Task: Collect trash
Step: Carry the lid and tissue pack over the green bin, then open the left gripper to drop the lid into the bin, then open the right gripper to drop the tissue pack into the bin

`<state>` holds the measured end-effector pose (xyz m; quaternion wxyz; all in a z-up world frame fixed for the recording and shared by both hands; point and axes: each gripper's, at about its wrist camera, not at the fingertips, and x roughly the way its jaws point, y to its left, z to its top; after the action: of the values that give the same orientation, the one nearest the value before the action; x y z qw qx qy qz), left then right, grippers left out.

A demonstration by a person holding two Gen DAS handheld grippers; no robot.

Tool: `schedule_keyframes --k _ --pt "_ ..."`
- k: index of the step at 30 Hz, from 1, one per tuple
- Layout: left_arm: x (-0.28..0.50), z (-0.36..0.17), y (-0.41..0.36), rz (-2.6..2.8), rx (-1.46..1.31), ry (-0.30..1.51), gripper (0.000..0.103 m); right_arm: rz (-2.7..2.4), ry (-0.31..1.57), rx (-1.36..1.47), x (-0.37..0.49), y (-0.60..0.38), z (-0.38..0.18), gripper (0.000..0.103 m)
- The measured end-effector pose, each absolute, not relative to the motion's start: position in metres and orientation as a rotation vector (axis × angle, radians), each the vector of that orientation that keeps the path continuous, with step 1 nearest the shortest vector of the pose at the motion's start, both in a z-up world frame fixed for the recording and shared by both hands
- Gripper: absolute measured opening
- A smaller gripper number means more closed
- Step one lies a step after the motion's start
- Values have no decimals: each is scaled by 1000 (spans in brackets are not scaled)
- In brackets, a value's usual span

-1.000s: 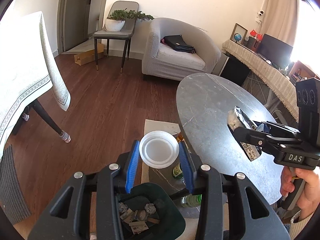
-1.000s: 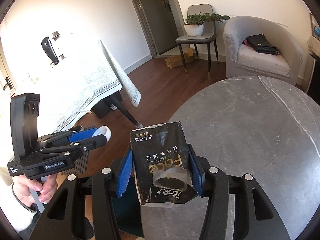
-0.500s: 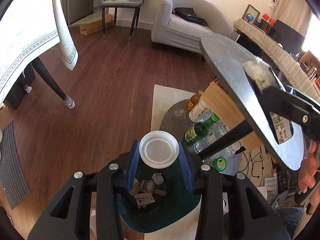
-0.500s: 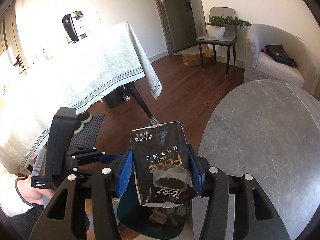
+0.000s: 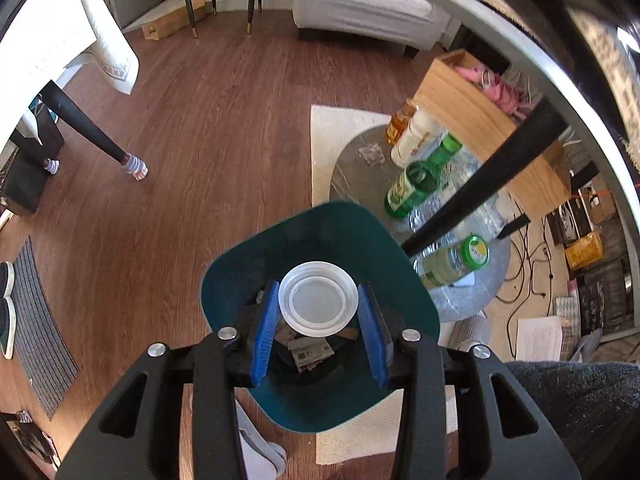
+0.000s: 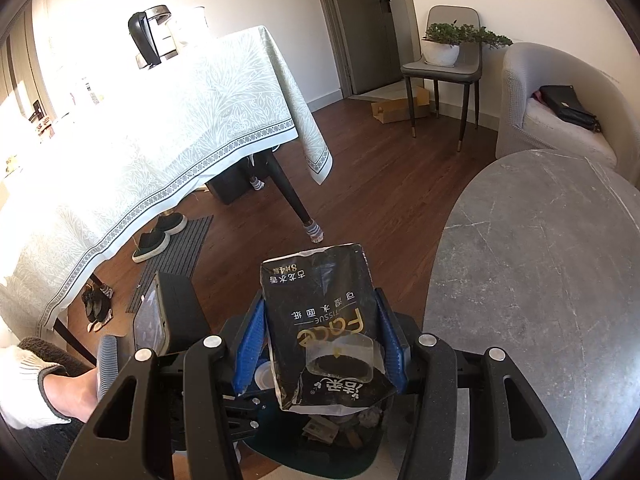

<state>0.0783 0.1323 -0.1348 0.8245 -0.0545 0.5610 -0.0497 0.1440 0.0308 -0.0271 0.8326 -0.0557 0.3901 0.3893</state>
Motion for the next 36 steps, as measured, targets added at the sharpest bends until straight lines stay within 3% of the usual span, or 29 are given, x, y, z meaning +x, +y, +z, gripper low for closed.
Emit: schedule_keyframes --k 3,13,23,33,36 --pt "73 -141 133 -110 -110 1207 49 827 832 -149 142 40 -30 52" --pt "63 -111 159 -79 -171 1083 48 820 855 -244 136 64 -46 52" --pt "65 -58 200 -11 -287 938 35 835 944 -340 130 90 -85 52" --pt "69 -1 205 -21 -340 796 32 812 1056 -431 127 97 -121 54" --pt "70 6 203 -17 -340 780 32 805 1094 -485 123 94 -136 66"
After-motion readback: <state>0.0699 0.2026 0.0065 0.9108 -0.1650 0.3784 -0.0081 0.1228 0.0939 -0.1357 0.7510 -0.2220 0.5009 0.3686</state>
